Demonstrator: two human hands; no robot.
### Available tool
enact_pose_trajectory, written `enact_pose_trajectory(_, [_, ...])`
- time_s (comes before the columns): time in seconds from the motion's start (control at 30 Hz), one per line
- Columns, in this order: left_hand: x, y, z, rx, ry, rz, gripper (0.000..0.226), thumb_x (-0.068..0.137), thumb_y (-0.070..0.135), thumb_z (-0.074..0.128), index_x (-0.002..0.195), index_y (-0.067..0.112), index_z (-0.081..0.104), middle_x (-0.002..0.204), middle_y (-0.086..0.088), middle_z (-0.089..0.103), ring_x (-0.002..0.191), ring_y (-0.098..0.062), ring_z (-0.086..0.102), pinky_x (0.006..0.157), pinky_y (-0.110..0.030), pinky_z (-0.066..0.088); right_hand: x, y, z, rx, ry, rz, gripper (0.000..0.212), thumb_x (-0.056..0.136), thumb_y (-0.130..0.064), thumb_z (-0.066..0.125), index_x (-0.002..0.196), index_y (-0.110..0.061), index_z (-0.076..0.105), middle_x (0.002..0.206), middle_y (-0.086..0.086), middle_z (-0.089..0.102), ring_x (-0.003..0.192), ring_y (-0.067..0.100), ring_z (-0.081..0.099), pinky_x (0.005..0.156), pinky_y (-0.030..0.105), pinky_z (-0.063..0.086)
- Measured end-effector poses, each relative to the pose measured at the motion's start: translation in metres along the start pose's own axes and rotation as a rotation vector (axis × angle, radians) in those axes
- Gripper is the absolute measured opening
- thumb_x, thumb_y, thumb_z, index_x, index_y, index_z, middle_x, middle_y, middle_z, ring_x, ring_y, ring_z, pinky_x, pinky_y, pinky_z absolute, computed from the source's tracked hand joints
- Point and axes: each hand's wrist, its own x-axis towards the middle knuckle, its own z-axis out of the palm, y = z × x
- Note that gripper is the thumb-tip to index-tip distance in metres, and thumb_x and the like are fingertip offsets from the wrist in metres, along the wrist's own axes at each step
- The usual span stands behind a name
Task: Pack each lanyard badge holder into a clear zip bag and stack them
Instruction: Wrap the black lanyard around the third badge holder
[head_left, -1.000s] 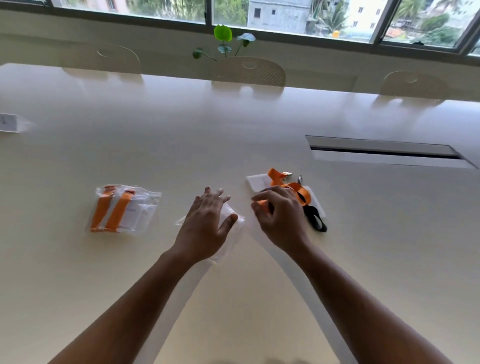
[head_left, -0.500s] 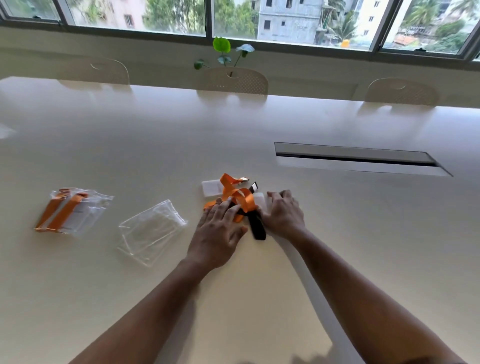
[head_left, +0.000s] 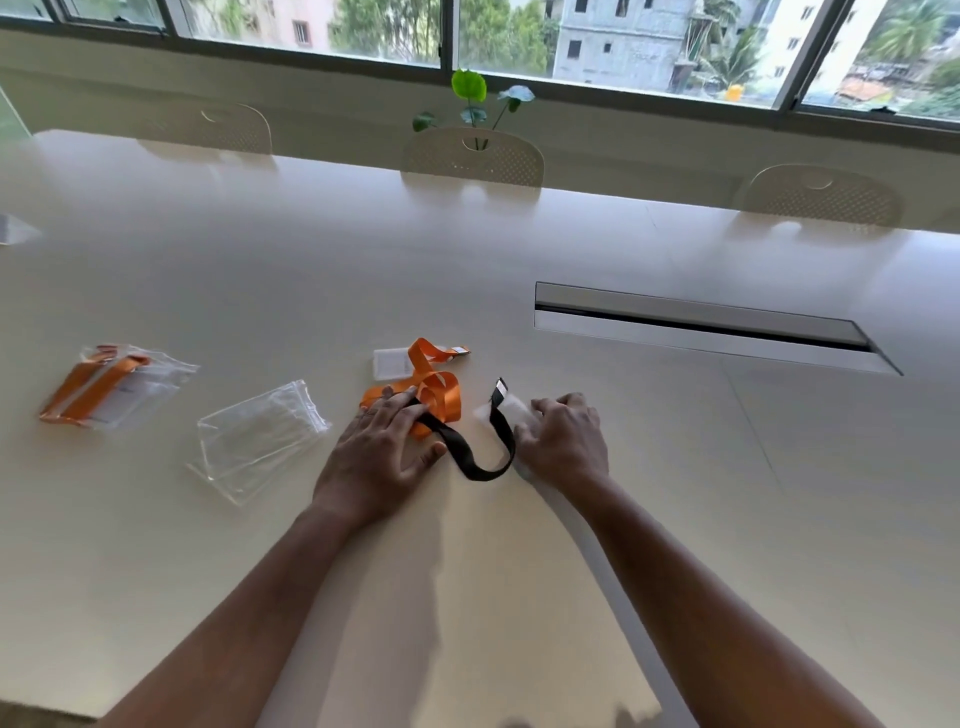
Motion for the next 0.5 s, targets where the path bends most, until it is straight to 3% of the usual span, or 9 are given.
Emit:
enact_pose_trajectory(0.1, [0.000,0.000,0.000,-0.002,0.012,0.004,0.066,0.095,0.066,0.043,0.150,0.030,0.041,0.165,0.009,0.028,0.155,-0.013,0.018,0.126,-0.039,0.019,-0.008,0.002,-0.002,-0.075,0.006,-0.038,0.062,0.086,-0.064,0.064,0.128,-0.019,0.064,0.130,0.010,0.050,0.124,0.032,0.047,0.096,0.040,0.048])
enact_pose_trajectory(0.17, [0.000,0.000,0.000,-0.008,0.016,0.004,0.065,0.095,0.064,0.045,0.151,0.031,0.039,0.165,0.010,0.027,0.155,-0.013,0.016,0.126,-0.040,0.018,-0.009,0.004,-0.004,-0.089,0.016,-0.048,0.066,0.083,-0.068,0.067,0.127,-0.018,0.065,0.126,0.010,0.053,0.119,0.031,0.052,0.091,0.039,0.051])
enact_pose_trajectory(0.3, [-0.001,0.000,0.000,-0.015,0.016,0.015,0.064,0.095,0.063,0.047,0.151,0.034,0.036,0.166,0.010,0.025,0.155,-0.014,0.014,0.126,-0.042,0.019,-0.004,0.009,-0.011,-0.022,-0.020,0.005,0.067,0.075,-0.068,0.077,0.118,-0.018,0.070,0.110,0.006,0.065,0.101,0.025,0.062,0.075,0.032,0.048])
enact_pose_trajectory(0.37, [-0.002,0.000,-0.001,-0.020,0.016,0.016,0.063,0.095,0.062,0.048,0.151,0.035,0.036,0.166,0.009,0.025,0.156,-0.014,0.013,0.126,-0.042,0.019,-0.004,0.011,-0.017,0.055,-0.061,0.042,0.054,0.066,-0.067,0.084,0.093,-0.021,0.074,0.090,0.001,0.070,0.084,0.019,0.065,0.063,0.031,0.046])
enact_pose_trajectory(0.43, [-0.002,-0.001,-0.001,-0.033,0.022,0.015,0.063,0.095,0.061,0.049,0.151,0.035,0.036,0.165,0.009,0.026,0.155,-0.015,0.014,0.125,-0.042,0.020,-0.005,0.013,-0.022,0.135,-0.082,0.086,0.047,0.058,-0.062,0.091,0.071,-0.025,0.066,0.074,-0.005,0.069,0.070,0.013,0.064,0.059,0.031,0.047])
enact_pose_trajectory(0.5, [-0.003,-0.001,-0.002,-0.062,0.041,0.020,0.063,0.095,0.059,0.052,0.150,0.033,0.037,0.164,0.009,0.029,0.154,-0.015,0.018,0.124,-0.042,0.023,-0.006,0.014,-0.025,0.193,-0.068,0.129,0.049,0.058,-0.053,0.094,0.082,-0.026,0.062,0.081,-0.006,0.068,0.075,0.014,0.065,0.066,0.032,0.052])
